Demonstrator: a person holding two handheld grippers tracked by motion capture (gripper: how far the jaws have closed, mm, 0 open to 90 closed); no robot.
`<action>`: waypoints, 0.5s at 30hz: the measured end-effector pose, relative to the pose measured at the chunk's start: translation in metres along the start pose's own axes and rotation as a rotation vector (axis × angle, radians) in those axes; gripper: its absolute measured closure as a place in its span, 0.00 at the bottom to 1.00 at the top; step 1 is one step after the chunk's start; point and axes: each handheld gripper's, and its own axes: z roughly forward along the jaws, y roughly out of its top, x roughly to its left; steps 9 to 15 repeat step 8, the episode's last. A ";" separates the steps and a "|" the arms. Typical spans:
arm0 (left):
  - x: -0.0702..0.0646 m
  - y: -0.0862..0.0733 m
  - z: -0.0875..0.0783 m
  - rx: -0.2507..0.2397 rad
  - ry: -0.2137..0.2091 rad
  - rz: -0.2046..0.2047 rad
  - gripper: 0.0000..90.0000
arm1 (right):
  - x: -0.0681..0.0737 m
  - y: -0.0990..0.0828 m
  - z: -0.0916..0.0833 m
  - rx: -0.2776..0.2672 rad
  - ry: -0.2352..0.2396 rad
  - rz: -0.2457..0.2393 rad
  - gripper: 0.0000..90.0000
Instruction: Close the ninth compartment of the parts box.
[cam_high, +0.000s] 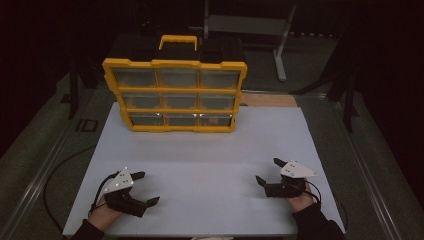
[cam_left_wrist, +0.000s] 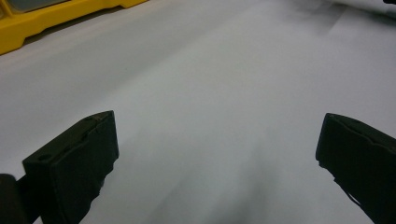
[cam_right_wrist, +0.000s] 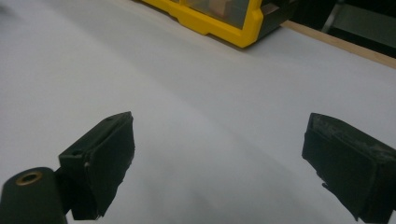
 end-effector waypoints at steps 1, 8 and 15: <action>0.000 0.000 0.000 0.000 0.000 -0.002 0.00 | 0.001 0.000 0.000 0.007 -0.002 -0.003 0.10; 0.000 0.000 0.000 -0.001 0.001 0.001 0.00 | 0.001 0.000 -0.002 0.017 -0.003 -0.007 0.10; 0.000 0.000 0.000 -0.001 0.001 0.001 0.00 | 0.001 0.000 -0.002 0.017 -0.003 -0.007 0.10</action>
